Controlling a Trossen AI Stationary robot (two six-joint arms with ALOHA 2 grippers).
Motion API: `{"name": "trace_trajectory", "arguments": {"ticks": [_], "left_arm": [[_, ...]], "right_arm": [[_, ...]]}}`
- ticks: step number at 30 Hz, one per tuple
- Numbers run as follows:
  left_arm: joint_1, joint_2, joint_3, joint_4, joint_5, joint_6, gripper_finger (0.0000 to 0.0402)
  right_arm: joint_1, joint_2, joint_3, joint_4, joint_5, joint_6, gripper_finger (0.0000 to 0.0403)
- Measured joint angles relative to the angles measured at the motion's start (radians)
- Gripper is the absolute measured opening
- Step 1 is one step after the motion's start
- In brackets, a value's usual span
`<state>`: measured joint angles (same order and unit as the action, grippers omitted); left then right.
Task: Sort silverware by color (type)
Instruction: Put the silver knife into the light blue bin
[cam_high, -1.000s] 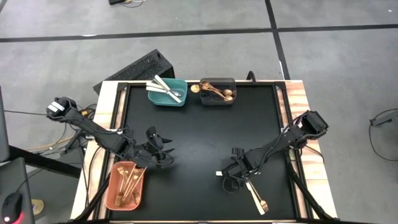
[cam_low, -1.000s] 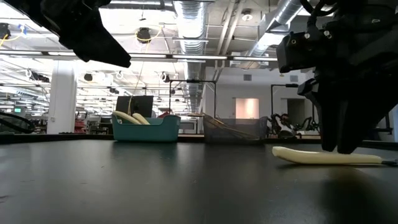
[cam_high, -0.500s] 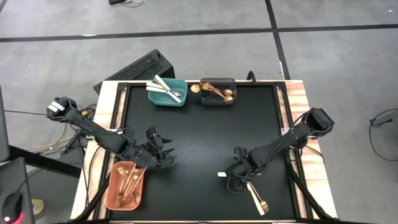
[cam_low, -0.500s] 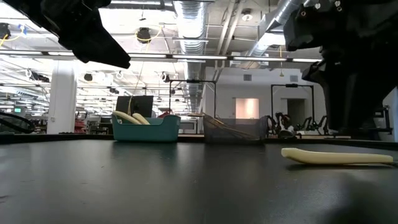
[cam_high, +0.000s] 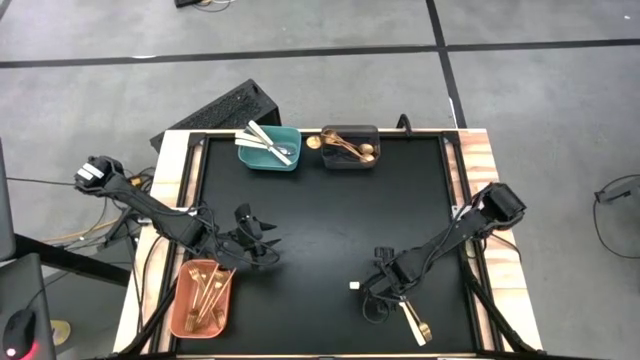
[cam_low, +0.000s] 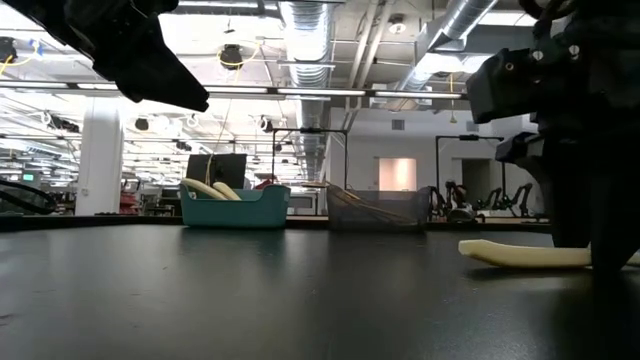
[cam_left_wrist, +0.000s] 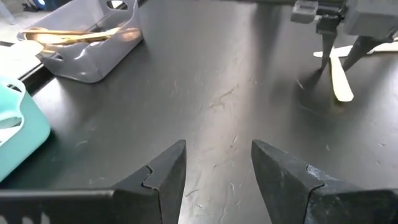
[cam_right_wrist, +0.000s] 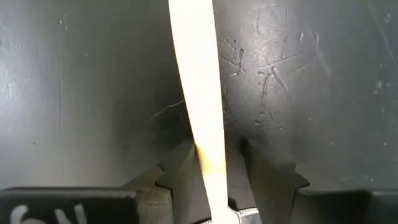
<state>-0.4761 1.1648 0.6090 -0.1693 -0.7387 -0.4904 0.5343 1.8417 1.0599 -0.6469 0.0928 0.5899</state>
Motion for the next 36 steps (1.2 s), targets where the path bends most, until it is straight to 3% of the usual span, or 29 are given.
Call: {"name": "trace_trajectory", "arguments": {"ticks": [3, 8, 10, 12, 18, 21, 26, 32, 36], "left_arm": [[0.0, 0.0, 0.0, 0.003, -0.001, 0.0, 0.0169], [0.0, 0.0, 0.0, 0.017, 0.007, -0.003, 0.0169], [0.004, 0.005, 0.0, 0.07, 0.016, 0.039, 0.017], [0.009, 0.023, 0.0, 0.16, 0.019, 0.112, 0.0173], [0.036, 0.103, 0.0, 0.335, 0.035, 0.262, 0.0197], [0.05, 0.135, 0.0, 0.372, 0.054, 0.266, 0.0212], [0.09, 0.183, 0.0, 0.461, 0.052, 0.276, 0.0241], [0.156, 0.242, 0.0, 0.662, 0.144, 0.395, 0.026], [0.212, 0.26, 0.0, 0.731, 0.135, 0.382, 0.0261]], "right_arm": [[0.0, 0.014, 0.001, 0.001, -0.002, -0.019, 0.0145], [-0.004, 0.009, 0.02, -0.015, 0.004, -0.079, 0.0069], [-0.005, -0.001, 0.038, -0.02, 0.045, -0.113, 0.0069], [-0.013, -0.003, 0.06, -0.021, 0.145, -0.153, 0.0069], [-0.077, -0.014, 0.176, 0.015, 0.645, -0.176, 0.0069], [-0.093, -0.014, 0.209, 0.064, 0.788, -0.222, 0.0069], [-0.14, -0.014, 0.208, 0.218, 0.874, -0.367, 0.0069], [-0.189, -0.014, 0.209, 0.332, 0.879, -0.487, 0.0069], [-0.216, -0.015, 0.209, 0.361, 0.885, -0.553, 0.0069]]}}
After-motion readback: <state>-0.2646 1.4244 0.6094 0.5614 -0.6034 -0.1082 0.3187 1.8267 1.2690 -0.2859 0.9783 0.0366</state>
